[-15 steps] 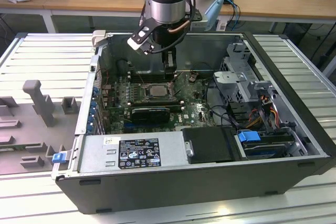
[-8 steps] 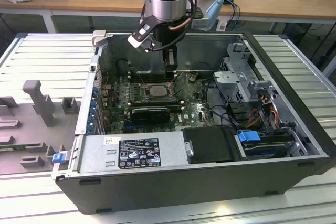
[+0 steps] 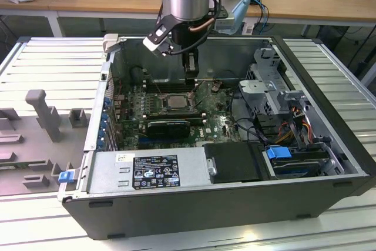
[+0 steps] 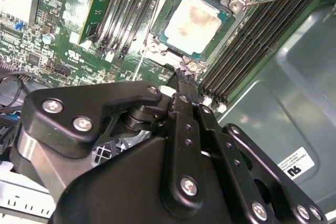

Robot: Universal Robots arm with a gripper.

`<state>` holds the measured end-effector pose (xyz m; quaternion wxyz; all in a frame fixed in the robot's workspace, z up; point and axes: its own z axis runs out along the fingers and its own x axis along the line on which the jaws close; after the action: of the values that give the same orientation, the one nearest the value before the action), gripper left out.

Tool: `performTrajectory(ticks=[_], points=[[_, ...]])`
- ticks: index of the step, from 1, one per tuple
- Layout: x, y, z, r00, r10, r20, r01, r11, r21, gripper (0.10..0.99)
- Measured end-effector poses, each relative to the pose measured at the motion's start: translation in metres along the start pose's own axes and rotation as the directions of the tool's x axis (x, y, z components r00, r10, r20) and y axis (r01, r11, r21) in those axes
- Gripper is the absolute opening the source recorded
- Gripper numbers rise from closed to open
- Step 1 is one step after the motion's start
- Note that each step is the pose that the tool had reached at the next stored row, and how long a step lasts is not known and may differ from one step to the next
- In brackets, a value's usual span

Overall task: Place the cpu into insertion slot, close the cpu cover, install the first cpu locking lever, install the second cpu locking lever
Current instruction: 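Close the cpu cover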

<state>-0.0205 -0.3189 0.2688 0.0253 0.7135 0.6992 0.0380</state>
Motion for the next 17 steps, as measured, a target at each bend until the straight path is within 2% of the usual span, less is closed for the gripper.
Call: performTrajectory(ticks=[11,17], points=[[0.0001,0.0007,-0.0053,1.0000,0.000,0.0000,0.000,1.0000,0.000,0.106],[0.0003,0.0096,-0.0072,1.0000,0.000,0.0000,0.000,1.0000,0.000,0.106]])
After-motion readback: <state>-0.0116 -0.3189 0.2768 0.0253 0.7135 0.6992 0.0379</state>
